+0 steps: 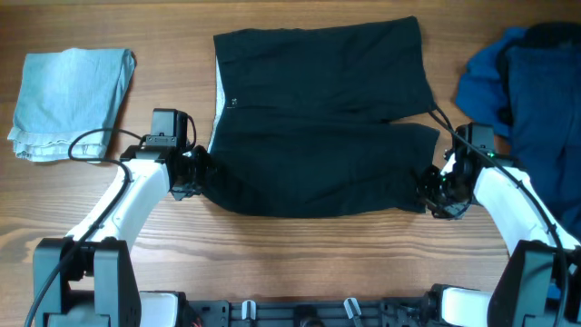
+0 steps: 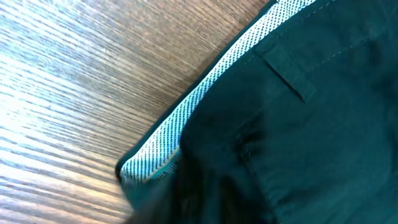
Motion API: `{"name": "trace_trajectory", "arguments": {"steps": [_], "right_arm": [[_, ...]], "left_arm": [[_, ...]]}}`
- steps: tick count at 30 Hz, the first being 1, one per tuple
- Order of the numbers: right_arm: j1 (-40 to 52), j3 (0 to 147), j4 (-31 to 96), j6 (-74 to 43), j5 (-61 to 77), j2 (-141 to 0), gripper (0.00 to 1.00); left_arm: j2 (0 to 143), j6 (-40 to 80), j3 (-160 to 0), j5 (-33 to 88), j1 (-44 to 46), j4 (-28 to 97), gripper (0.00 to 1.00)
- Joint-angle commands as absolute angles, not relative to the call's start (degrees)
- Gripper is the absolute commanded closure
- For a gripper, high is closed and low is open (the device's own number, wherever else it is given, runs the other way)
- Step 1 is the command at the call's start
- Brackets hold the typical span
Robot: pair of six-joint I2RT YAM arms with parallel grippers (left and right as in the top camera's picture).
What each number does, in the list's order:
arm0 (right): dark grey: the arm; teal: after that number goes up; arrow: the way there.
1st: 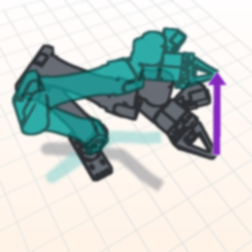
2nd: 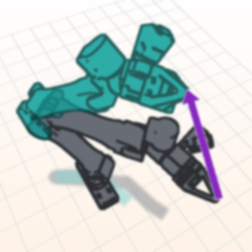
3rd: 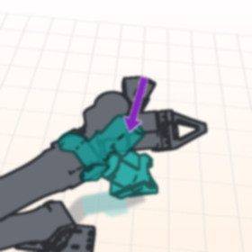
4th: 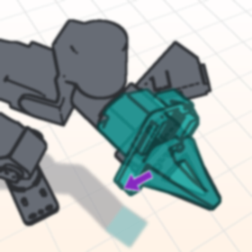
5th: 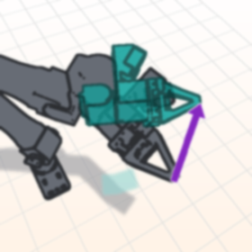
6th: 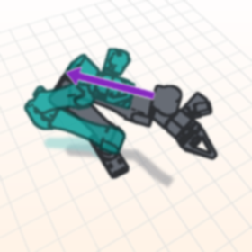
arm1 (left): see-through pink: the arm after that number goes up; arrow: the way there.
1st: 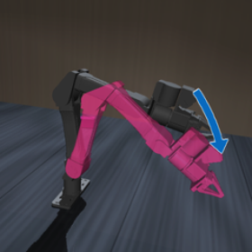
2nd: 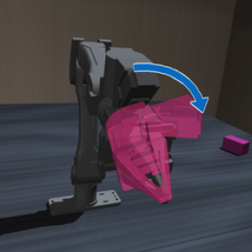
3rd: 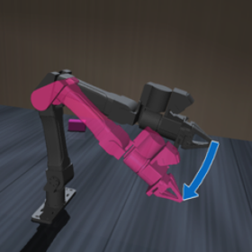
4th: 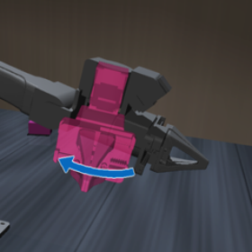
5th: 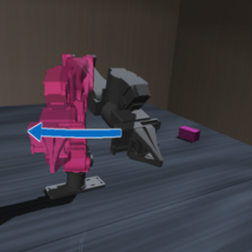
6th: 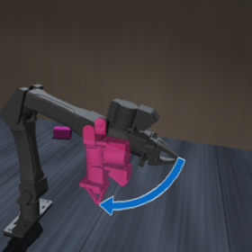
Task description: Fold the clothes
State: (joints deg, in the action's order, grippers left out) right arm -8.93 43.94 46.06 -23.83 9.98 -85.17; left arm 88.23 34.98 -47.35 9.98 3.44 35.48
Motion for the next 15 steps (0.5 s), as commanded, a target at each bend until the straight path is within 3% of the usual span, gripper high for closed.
{"name": "trace_trajectory", "arguments": {"steps": [1, 3, 5, 6, 9, 13, 14, 15], "right_arm": [[-8.9, 47.6, 50.5, -22.9, 8.9, -84.9, 0.34], [-8.8, 48.8, 54.3, -22.9, 9.0, -84.9, 0.3], [-8.8, 47.4, 56.4, -24.1, 10.1, -84.9, 0.08], [-8.8, 45.5, 54.6, -25.0, 12.8, -84.9, 0.05], [-8.8, 40.8, 46.9, -30.4, 14.0, -84.9, 0.17], [-8.8, 40.4, 43.2, -33.2, 12.4, -84.9, 0.24], [-8.8, 40.4, 42.5, -33.2, 11.8, -84.9, 0.29], [-8.8, 40.4, 41.7, -33.1, 11.8, -84.9, 0.42]], "left_arm": [[87.6, 35.2, -47.3, 11.1, 3.6, 35.0, 0.52], [87.6, 35.2, -47.3, 11.1, 3.6, 35.2, 0.46], [87.6, 35.2, -47.3, 11.1, 3.6, 35.3, 0.44], [87.6, 35.2, -47.3, 11.1, 3.6, 35.3, 0.43], [87.6, 35.2, -47.3, 11.6, 3.6, 35.3, 0.41], [87.6, 35.2, -47.3, 12.6, 3.6, 35.3, 0.41], [87.6, 35.2, -47.3, 12.6, 3.6, 35.3, 0.41], [87.6, 35.2, -47.3, 12.6, 3.6, 35.3, 0.41]]}}
